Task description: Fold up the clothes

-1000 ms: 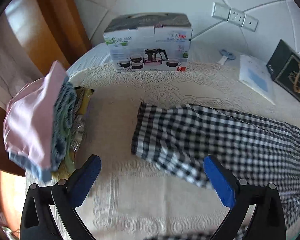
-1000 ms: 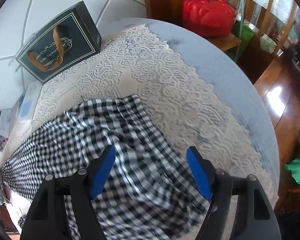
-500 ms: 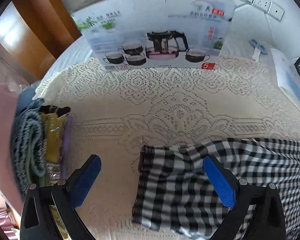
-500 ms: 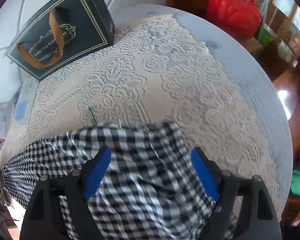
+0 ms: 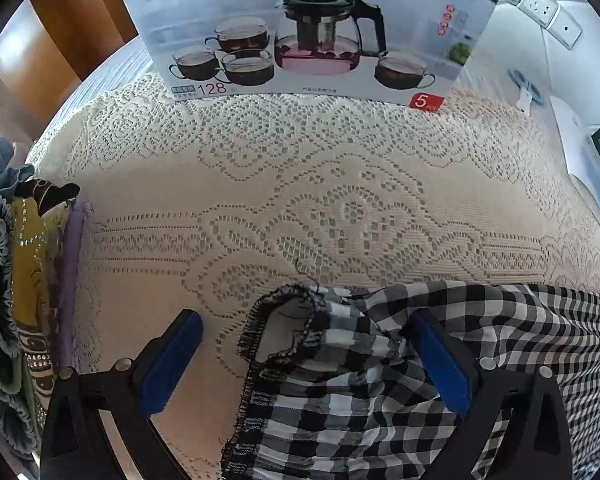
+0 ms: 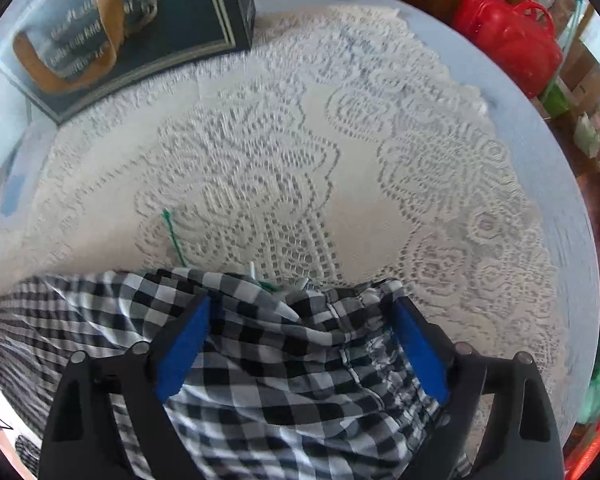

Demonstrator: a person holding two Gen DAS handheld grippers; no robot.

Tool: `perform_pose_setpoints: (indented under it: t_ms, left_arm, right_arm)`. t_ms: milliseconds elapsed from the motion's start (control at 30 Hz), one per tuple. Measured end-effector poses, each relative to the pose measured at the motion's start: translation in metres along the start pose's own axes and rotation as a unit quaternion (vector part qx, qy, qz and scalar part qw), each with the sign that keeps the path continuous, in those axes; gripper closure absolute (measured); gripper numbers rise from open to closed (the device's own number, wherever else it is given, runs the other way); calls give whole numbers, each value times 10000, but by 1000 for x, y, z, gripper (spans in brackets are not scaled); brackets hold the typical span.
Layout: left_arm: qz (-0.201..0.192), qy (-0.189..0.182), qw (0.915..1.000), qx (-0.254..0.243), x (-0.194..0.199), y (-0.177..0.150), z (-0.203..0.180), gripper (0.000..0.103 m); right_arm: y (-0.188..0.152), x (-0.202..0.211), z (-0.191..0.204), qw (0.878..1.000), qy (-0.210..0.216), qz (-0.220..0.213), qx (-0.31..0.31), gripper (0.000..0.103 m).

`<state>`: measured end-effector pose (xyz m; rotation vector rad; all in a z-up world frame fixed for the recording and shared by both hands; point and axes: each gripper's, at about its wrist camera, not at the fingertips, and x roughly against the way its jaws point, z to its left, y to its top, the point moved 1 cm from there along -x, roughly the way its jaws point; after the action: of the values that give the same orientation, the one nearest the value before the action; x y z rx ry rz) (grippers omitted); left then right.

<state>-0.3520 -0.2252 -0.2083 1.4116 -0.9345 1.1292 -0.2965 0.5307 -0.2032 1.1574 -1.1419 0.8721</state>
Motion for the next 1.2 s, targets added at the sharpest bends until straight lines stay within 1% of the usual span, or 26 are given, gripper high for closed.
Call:
perform_pose_setpoints:
  t_ms: [67,100,167,200,233,267,300,333,367,400,500,567,700,800,833,867,900,933,1000,1067,1200]
  left_arm:
    - [63,10,10000,53,-1,1,0,0]
    - [84,13,9999,73,0,2,0,0]
    - [-66,-29,10000,-10,6,2,-7,10]
    - [-141,-50,9999,-51,10,3,-10,30]
    - [-217,-71,9997,-92,13,3,-13,70]
    - [-285,-81,9995,-132,17,3,-16,83]
    - [-288,15,9995,-156,16,4,-20,83]
    - [-290,111,9993,-190,16,4,-24,83]
    - [-286,200,9989,-309,17,5,-29,83]
    - [-271,200,9989,-334,19,4,-30,83]
    - [-375,20,9990,-222,44,-3,-26,83]
    - [-572,-154,9982,-97,74,-16,-19,83]
    - [-1051,-284,9940,-46,130,-45,-2,83]
    - [-1475,-279,9887,-54,176,-90,4,83]
    - [-1559,-276,9874,-56,187,-98,6,83]
    - [-1691,-296,9851,-57,206,-118,11,83]
    - [-1740,-307,9842,-52,213,-131,15,83]
    - [-1745,-309,9842,-51,218,-145,19,83]
    - [-1677,-279,9854,-41,224,-184,27,83]
    - [-1543,-235,9877,-1,222,-219,30,83]
    - [-1222,-222,9922,112,211,-284,39,83]
  right_arm:
    - [-3,-5,5,9997,-182,-41,152,12]
    - [-3,-4,7,9996,-201,-53,205,16]
    - [-3,-1,11,9992,-238,-80,313,27]
    - [-2,1,13,9989,-242,-97,396,45]
    - [-2,4,14,9985,-244,-113,473,64]
    - [-1,6,16,9984,-236,-109,496,68]
    - [-1,7,17,9985,-216,-104,490,75]
    - [-1,9,18,9985,-216,-133,489,80]
    - [-3,13,19,9984,-185,-206,496,81]
    - [-6,20,19,9982,-130,-305,505,83]
    - [-18,49,12,9960,127,-683,566,85]
    - [-27,71,6,9932,341,-949,578,86]
    - [-50,119,-8,9823,713,-1572,735,86]
    - [-86,144,-16,9736,916,-1889,893,87]
    - [-99,150,-22,9713,992,-1950,932,87]
    - [-112,156,-27,9689,1067,-2010,971,87]
    - [-125,162,-33,9664,1142,-2070,1010,88]
    - [-139,167,-38,9639,1218,-2125,1048,89]
    - [-165,168,-49,9621,1353,-2078,1137,89]
    - [-192,166,-60,9636,1387,-1908,1256,89]
    - [-237,153,-82,9694,1374,-1374,1503,89]
